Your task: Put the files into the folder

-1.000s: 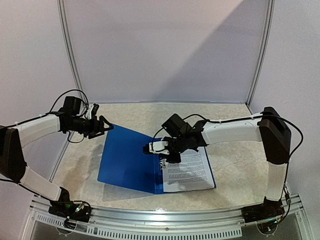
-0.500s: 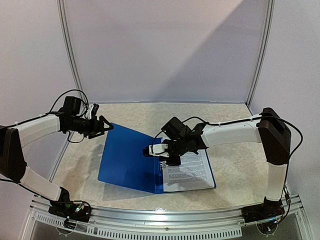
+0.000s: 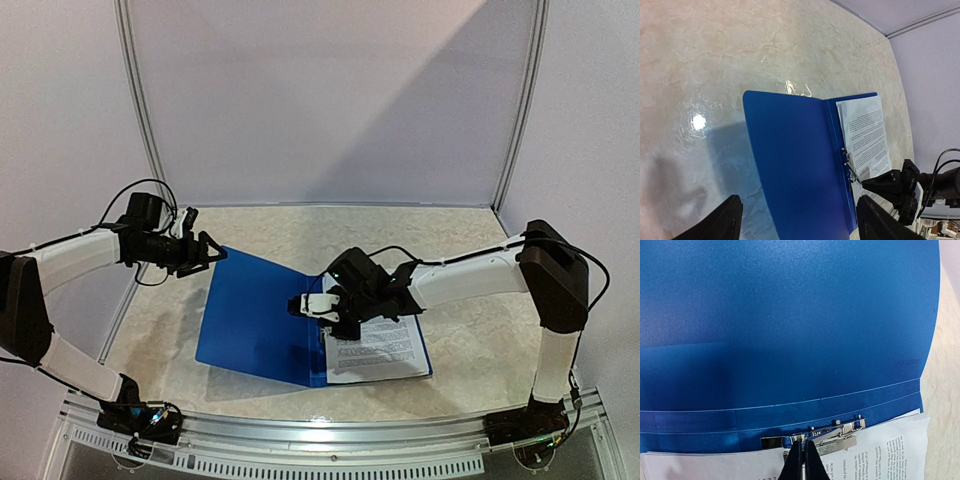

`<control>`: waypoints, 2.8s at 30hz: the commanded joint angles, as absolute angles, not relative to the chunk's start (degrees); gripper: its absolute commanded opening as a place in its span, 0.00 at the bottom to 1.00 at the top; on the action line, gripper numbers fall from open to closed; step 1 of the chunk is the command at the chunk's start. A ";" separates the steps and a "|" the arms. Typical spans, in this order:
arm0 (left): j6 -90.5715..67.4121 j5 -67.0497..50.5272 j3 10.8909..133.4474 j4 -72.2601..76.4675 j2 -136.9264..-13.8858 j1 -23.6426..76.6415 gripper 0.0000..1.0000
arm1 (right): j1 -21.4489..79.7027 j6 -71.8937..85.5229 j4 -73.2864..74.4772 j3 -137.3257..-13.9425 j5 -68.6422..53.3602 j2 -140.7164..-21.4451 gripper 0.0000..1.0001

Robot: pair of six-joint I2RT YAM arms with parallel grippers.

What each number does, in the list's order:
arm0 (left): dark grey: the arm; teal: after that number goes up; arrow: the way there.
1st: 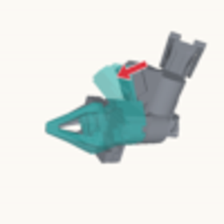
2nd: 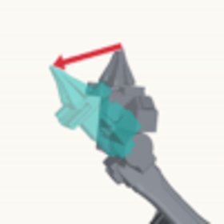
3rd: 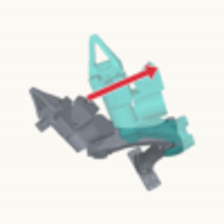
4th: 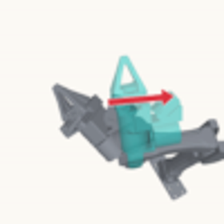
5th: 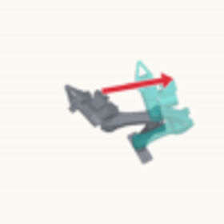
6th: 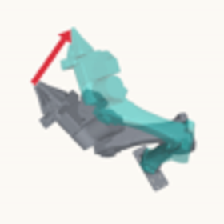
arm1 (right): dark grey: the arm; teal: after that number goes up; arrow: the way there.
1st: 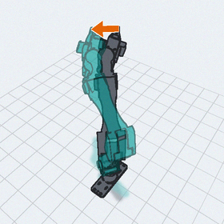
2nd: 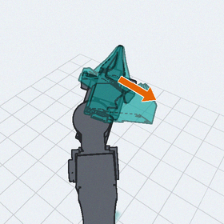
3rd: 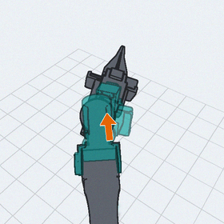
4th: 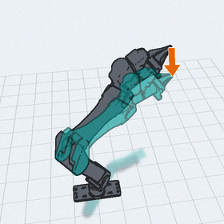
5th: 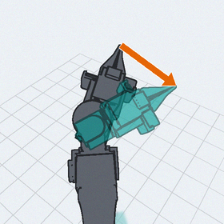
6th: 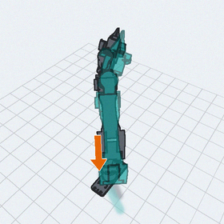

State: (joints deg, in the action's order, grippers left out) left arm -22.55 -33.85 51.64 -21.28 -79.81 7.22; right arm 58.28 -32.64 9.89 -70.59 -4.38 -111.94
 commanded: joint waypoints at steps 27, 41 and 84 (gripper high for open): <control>-23.76 -33.48 51.59 -21.34 -84.62 10.15 0.73 | 59.57 -21.45 26.90 -66.27 -6.60 -121.94 0.00; -23.84 -33.48 51.70 -21.75 -85.91 10.59 0.52 | 59.50 -14.55 26.96 -65.90 -5.18 -122.62 0.00; -25.76 -34.03 52.56 -23.55 -86.40 10.55 0.00 | 59.58 -8.50 32.13 -68.62 -1.76 -122.74 0.00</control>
